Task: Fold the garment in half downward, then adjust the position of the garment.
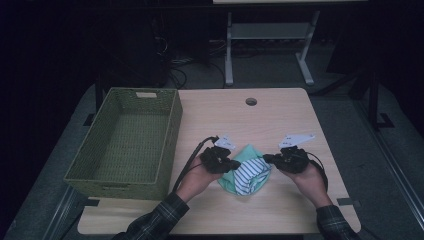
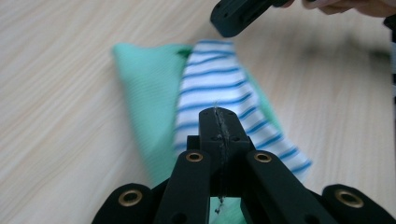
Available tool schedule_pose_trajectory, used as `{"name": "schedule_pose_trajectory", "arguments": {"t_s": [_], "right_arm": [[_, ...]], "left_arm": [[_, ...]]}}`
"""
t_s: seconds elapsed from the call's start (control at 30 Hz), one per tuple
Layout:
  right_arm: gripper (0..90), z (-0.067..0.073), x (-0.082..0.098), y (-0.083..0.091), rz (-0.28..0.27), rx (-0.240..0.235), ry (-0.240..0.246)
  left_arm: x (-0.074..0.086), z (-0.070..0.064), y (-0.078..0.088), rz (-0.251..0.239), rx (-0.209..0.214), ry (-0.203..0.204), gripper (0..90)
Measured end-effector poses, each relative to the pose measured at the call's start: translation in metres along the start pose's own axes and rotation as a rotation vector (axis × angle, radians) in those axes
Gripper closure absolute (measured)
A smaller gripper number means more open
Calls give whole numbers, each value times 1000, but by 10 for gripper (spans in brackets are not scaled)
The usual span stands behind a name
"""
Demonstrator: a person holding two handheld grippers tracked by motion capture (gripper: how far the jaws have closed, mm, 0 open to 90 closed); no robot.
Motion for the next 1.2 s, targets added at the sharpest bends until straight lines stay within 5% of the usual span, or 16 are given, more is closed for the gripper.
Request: {"name": "schedule_pose_trajectory", "arguments": {"t_s": [0.3,0.47,0.83,0.9,1.2], "right_arm": [[899,5,-31,-24,-3,-32,34],[899,5,-43,-38,2,-49,32],[899,0,-35,-68,77,-54,17],[899,0,-32,-73,95,-56,26],[898,0,-31,-72,91,-52,23]], "left_arm": [[18,16,5,20,-34,40,895],[20,19,-1,39,-41,26,894],[27,26,-21,118,-63,23,895],[32,28,-29,162,-75,12,895],[31,28,-23,138,-70,19,875]]}}
Point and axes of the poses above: each handheld gripper's, and its own axes: y roughly backward along the jaws, x roughly out of its underside, z roughly to its left, the point moved 7 cm from there along -y, roughly forward along the jaws, and after that the axes turned 11 degrees about z, right-handed, at the moved point
